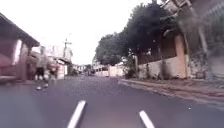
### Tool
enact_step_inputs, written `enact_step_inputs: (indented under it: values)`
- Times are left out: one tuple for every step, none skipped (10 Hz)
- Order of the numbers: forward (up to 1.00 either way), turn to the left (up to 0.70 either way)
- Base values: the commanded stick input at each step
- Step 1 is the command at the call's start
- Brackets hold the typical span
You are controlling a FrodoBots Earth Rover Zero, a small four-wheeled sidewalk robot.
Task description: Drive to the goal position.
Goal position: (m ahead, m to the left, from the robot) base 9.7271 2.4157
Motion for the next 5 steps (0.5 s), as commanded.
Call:
enact_step_inputs:
  values:
    - [1.0,0.0]
    - [1.0,0.0]
    - [1.0,0.0]
    - [1.0,0.0]
    - [1.0,0.0]
